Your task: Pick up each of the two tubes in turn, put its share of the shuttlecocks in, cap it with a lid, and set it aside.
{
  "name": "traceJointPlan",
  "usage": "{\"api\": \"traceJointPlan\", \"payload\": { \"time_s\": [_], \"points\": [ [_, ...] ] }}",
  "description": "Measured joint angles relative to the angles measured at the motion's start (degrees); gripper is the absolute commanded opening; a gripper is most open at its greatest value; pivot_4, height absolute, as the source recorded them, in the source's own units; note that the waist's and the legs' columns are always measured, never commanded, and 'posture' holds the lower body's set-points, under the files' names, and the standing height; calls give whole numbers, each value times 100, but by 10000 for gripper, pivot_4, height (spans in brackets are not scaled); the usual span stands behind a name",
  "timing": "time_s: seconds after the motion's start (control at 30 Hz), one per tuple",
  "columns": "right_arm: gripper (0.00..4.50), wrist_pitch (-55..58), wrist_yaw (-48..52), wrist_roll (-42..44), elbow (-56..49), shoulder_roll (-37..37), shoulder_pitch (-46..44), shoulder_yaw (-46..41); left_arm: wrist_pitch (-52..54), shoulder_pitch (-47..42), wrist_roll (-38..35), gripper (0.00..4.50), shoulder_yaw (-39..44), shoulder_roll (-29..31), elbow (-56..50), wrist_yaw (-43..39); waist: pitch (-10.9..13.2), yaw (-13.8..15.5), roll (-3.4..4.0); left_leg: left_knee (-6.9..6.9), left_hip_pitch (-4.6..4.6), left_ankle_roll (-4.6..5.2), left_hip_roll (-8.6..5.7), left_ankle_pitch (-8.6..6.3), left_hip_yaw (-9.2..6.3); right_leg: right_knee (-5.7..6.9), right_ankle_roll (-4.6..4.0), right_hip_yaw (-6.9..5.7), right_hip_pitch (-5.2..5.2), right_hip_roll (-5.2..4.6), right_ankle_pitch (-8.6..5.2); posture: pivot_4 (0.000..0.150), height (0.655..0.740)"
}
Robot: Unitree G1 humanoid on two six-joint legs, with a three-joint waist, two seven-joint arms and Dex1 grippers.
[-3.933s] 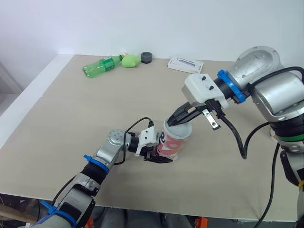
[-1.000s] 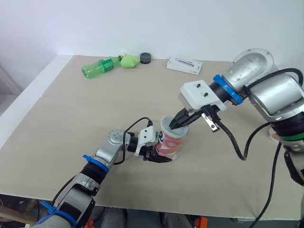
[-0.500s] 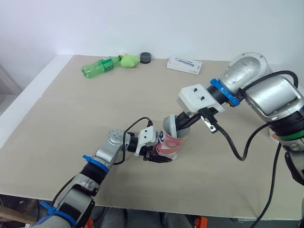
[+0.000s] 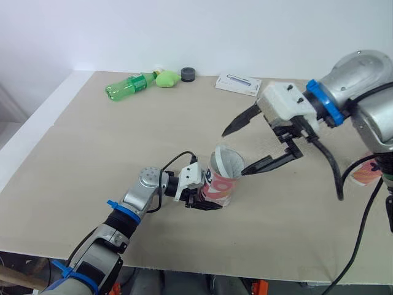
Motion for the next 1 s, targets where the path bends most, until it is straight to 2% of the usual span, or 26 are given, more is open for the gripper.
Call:
{"api": "traceJointPlan", "payload": {
  "time_s": [0.3,0.33,0.43,0.53,0.57,0.6,0.63,0.67,1.0],
  "points": [
    [44030,103,-244,-530,192,729,18,-177,-100,-53,-1,28006,6,-24,124,-63,0,4,0,2,-1,0,0,1,1,0,18,1,-1,0,13,1500,7294],
    [41894,89,-292,-610,230,805,19,-177,-101,-54,-1,28006,4,-25,123,-64,0,4,0,1,-2,0,-1,1,1,0,19,1,-1,0,14,1500,7294],
    [30834,56,-314,-784,393,965,30,-178,-101,-53,-1,28006,2,-25,116,-64,0,5,0,2,-3,0,-1,1,1,0,20,1,-1,0,16,1500,7294],
    [16047,-30,-204,-849,404,977,77,-201,-98,-52,-1,28006,1,-24,107,-66,0,5,0,1,-4,-1,-1,1,1,0,21,1,-1,1,16,1500,7294],
    [13239,-38,-183,-855,405,977,83,-203,-97,-52,-1,28006,1,-23,107,-66,0,5,0,1,-4,0,-1,1,1,0,21,1,-1,1,16,1500,7294],
    [6575,-61,-156,-874,409,977,94,-204,-95,-52,-1,28006,2,-21,105,-64,0,4,0,1,-4,-1,-1,1,1,0,22,1,-1,1,17,1500,7294],
    [1843,-71,-144,-880,411,977,95,-205,-94,-51,-1,28006,2,-20,103,-62,0,4,0,1,-4,0,-1,1,1,0,22,1,-2,1,17,1500,7294],
    [779,-84,-115,-884,412,977,95,-206,-92,-51,-1,28006,2,-19,102,-59,0,4,0,1,-4,0,-1,1,1,0,22,1,-2,1,16,1500,7294],
    [779,-169,-28,-1026,417,972,110,-215,-88,-48,-1,28006,2,-19,96,-55,0,4,0,1,-4,-1,-1,1,1,0,21,1,-2,1,16,1500,7294]
  ]
}}
